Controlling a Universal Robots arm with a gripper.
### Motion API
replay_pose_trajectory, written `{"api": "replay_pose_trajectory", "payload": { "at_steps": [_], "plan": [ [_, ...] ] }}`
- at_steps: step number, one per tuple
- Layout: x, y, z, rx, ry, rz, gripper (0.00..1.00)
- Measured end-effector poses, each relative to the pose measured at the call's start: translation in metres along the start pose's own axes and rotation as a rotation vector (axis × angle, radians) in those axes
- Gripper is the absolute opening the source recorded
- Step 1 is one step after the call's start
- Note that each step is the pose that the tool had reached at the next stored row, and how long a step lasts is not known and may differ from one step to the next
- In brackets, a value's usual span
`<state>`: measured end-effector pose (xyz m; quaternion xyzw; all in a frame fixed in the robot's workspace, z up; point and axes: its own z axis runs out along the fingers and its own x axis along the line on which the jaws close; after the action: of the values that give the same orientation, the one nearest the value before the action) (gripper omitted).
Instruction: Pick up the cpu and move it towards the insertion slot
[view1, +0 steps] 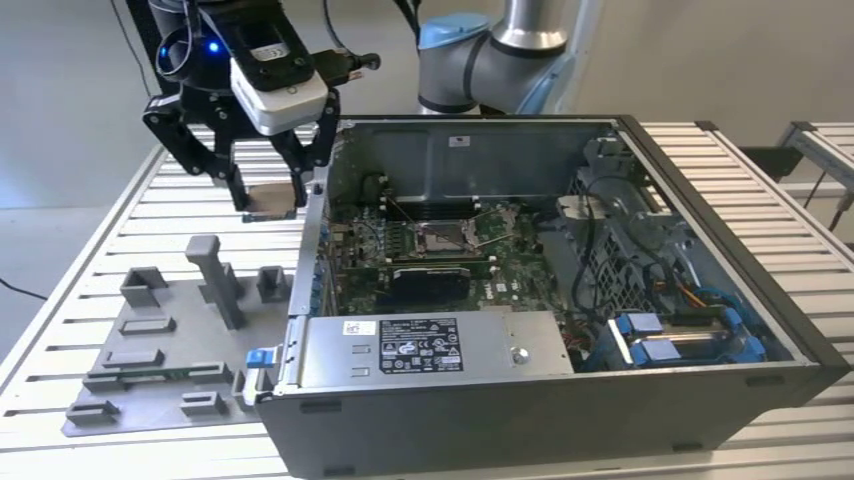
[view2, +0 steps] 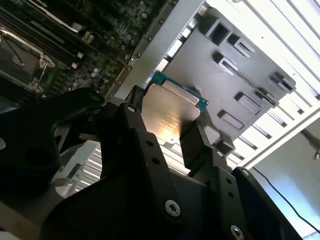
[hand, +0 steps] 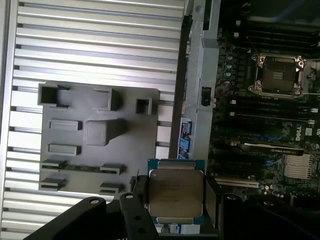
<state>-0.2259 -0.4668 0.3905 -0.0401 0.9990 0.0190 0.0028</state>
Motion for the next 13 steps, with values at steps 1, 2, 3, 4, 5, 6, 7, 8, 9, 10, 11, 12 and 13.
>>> {"api": "replay_pose_trajectory", "payload": {
  "at_steps": [1,2,3,4,5,6,7,8,9,10,11,12,13],
  "plan": [
    [-0.0023,-0.0002,0.0,0.0,0.0,0.0,0.0],
    [-0.0048,-0.0004,0.0,0.0,0.0,0.0,0.0],
    [-0.007,-0.0006,0.0,0.0,0.0,0.0,0.0],
    [-0.0092,-0.0007,0.0001,0.0,0.0,0.0,0.0],
    [-0.0115,-0.0009,0.0001,0.0,0.0,0.0,0.0],
    [-0.0139,-0.0011,0.0001,0.0,0.0,0.0,0.0],
    [-0.0162,-0.0013,0.0001,0.0,0.0,0.0,0.0],
    [-0.0187,-0.0015,0.0,0.0001,0.0001,0.0,0.0],
    [-0.0211,-0.0017,0.0001,0.0001,0.0,0.0,0.0],
    [-0.0235,-0.0019,0.0001,0.0,0.0,0.0,0.0],
    [-0.0258,-0.0021,0.0001,0.0001,0.0001,0.0,0.0],
    [-0.0284,-0.0023,0.0001,0.0,0.0,0.0,0.0],
    [-0.0308,-0.0025,0.0001,0.0,0.0,0.0,0.0]
  ]
}}
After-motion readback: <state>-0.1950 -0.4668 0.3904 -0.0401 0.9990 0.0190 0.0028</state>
